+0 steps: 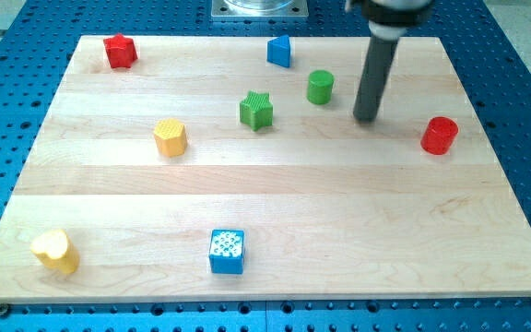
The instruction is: Move the red circle to the top right of the board
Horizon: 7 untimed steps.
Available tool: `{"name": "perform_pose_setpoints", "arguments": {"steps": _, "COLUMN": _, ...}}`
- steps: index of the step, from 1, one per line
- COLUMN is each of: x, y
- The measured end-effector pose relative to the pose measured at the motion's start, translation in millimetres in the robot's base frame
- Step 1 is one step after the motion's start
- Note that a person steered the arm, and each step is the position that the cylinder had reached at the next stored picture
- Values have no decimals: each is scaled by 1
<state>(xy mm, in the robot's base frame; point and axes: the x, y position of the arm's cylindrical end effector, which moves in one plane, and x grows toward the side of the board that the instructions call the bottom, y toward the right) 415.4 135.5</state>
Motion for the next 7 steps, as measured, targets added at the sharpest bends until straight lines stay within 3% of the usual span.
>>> {"name": "perform_pose_setpoints", "arguments": {"steps": 1, "x": 65, "y": 24}}
{"name": "perform_pose_setpoints", "arguments": {"steps": 2, "x": 55, "y": 75}}
{"name": "perform_pose_setpoints", "arguments": {"steps": 4, "x": -8, "y": 92}}
{"name": "perform_pose_setpoints", "arguments": {"steps": 7, "x": -13, "y": 118}}
